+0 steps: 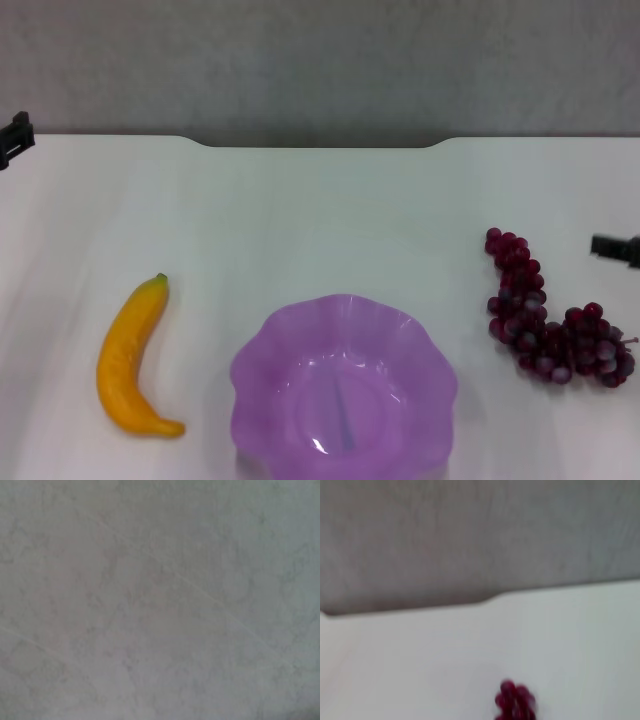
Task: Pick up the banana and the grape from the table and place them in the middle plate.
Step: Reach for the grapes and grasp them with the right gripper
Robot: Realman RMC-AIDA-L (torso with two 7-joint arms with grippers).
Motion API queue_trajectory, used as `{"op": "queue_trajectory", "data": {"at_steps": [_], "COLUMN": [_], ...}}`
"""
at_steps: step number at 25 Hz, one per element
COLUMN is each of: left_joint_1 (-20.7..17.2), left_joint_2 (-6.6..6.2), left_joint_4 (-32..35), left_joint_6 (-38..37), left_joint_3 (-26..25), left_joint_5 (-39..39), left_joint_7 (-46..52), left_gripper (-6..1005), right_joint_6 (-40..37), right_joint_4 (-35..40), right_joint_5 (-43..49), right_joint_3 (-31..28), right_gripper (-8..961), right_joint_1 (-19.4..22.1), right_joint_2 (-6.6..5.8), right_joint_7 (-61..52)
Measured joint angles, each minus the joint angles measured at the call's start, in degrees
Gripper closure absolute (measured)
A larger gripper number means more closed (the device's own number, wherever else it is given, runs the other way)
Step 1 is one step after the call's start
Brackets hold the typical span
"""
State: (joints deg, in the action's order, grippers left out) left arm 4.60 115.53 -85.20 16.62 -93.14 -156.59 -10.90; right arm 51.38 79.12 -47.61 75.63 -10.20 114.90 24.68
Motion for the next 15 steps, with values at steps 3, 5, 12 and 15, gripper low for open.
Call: {"op": "queue_trajectory", "data": {"at_steps": [3,5,12,15], "left_joint_1": [0.44,0.63,0.77,0.91], "left_joint_2": [-0.08,0.0,0.14,0.12], "left_joint_4": [0.36,0.47,0.81,1.08], "left_joint_6": [0.41,0.79,0.88,0.88], "left_joint_3": [-0.35,-0.74,-1.17,-1.18], "left_joint_5": [-0.05,-0.28,-0.39,-0.36], "left_joint_7": [0.0,-0.04,-0.27,-0.29], "left_gripper": [120,120,120,120], "right_joint_6": [2.27,3.28,4.52,5.03], "right_joint_4": [-4.27,-6.96,-12.94,-15.76], "right_joint_5": [2.39,3.51,5.27,6.26], "right_joint_3": [-0.5,-0.65,-0.28,-0.14], "right_gripper": [344,345,345,345], "right_joint_1": [-3.42,-5.44,-8.83,-10.56], "right_joint_2": [0.02,0.0,0.04,0.02], "right_joint_7": [-0.05,-0.04,-0.07,-0.07]}}
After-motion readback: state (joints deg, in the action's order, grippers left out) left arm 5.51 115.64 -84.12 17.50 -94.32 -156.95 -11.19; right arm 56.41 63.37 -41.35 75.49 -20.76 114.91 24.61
